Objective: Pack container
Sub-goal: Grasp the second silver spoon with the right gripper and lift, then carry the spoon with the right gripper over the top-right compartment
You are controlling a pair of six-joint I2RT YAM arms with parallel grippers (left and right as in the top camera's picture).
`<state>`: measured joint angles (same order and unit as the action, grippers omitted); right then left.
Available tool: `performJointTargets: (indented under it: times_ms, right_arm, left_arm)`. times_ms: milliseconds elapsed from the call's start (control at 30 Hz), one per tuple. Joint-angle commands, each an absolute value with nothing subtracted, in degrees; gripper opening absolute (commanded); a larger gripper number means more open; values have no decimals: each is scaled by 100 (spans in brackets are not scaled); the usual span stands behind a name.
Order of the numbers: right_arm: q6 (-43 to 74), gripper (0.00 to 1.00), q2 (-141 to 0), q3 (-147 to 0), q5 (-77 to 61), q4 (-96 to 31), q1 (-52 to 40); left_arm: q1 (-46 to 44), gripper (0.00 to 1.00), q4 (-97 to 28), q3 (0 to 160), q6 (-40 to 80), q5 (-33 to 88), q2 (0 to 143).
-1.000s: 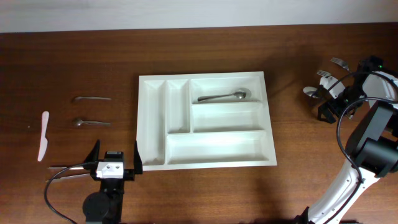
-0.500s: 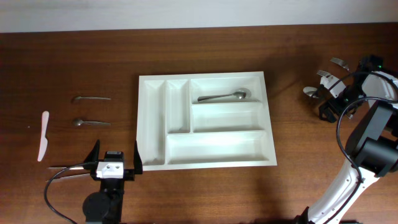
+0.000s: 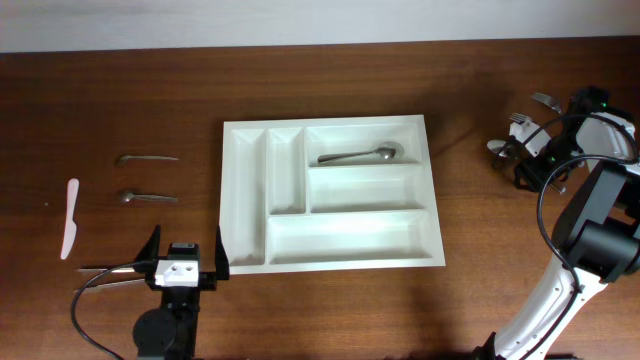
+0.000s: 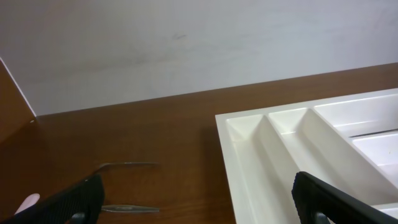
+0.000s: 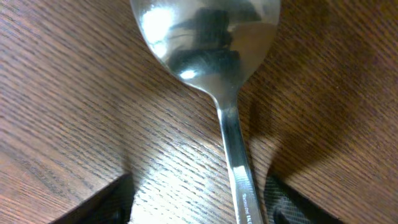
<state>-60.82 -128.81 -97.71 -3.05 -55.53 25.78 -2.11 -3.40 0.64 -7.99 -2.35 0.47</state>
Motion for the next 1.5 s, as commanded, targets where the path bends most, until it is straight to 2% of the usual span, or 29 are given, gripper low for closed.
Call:
performJointTargets:
  times_ms: [0,67,333,667,933,1267,1467]
  right_arm:
    - [-6060,54,-13069,-9767,-239,-5522,2545]
    - [-6029,43,-13069,-9767,-239,-5518,2545]
    - [-5948,19,-13069,-9767,-237,-5452,2545]
    - [-5680,4,-13067,-9767,-235,-5317,2545]
    - [-5214,4,-13063,-9937,-279,-5240,2545]
    - [-3852,4,-12846,-11083,-904,-5625,2161]
    - [-2128,4,-12783,-11883,-952,-6031,1603]
  left_arm:
    - [-180,99,-303,51,-871,-298,40]
    - [-180,99,-303,51,-871,-298,40]
    - [-180,99,-303,51,-871,-301,40]
    - [-180,99,-303,51,-871,-301,40]
    - [-180,99,-305,51,-871,-301,40]
    - [-180,99,-307,51,-869,-298,40]
    - [-180,99,-314,51,-869,-296,40]
